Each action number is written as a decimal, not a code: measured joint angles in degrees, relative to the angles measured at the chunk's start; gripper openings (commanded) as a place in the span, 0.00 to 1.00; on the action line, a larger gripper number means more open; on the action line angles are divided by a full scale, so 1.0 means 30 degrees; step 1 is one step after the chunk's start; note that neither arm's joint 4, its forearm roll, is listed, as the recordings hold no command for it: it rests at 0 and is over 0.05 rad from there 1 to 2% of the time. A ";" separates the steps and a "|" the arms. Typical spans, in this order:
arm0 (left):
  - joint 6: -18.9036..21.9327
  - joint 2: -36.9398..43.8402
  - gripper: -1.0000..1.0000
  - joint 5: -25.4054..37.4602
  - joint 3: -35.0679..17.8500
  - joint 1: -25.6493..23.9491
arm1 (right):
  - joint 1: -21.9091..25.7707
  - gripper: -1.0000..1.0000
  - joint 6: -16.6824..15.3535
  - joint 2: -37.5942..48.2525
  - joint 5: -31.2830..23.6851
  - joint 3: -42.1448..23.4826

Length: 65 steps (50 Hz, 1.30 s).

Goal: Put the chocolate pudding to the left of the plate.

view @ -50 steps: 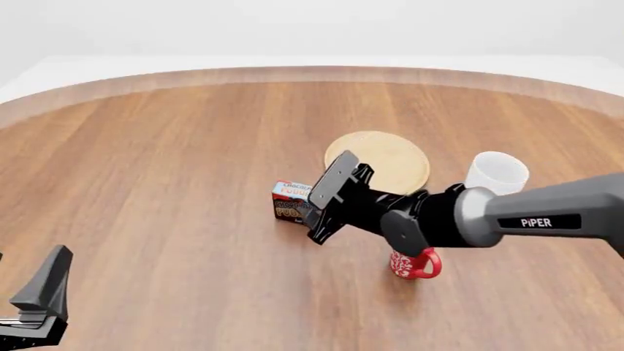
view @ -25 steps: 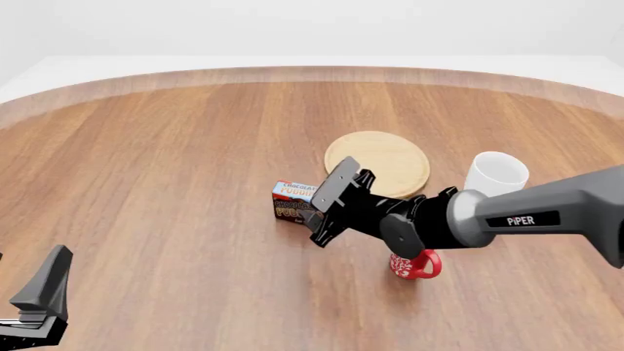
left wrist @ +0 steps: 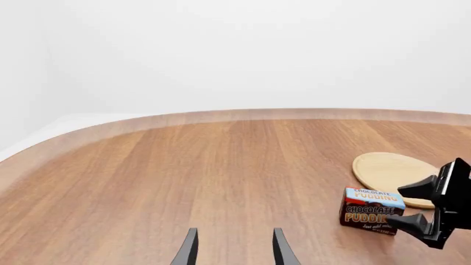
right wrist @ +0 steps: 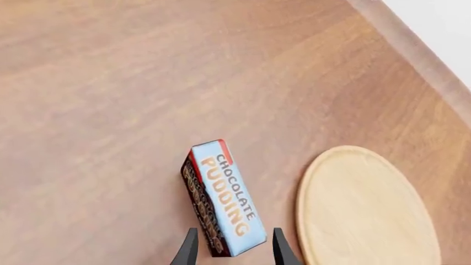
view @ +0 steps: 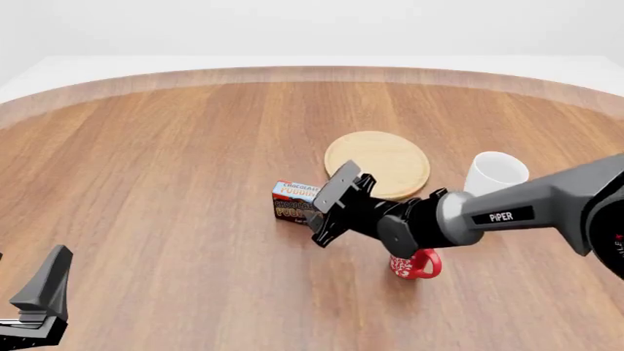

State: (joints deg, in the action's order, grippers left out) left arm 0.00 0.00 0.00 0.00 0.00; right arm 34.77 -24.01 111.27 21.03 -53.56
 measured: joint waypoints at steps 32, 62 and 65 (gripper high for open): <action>0.0000 0.0000 1.00 0.0000 0.0000 0.0000 | -0.0105 0.00 -0.0010 0.0474 0.0498 -0.0124; 0.0000 0.0000 1.00 0.0000 0.0000 0.0000 | 0.0701 0.00 0.0800 -0.1340 0.1209 0.1712; 0.0000 0.0000 1.00 0.0000 0.0000 0.0000 | 0.0780 0.00 0.0865 -0.1684 0.1136 0.1826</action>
State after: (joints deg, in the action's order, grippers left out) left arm 0.00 0.00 0.00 0.00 0.00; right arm 37.11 -21.42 106.22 24.44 -48.08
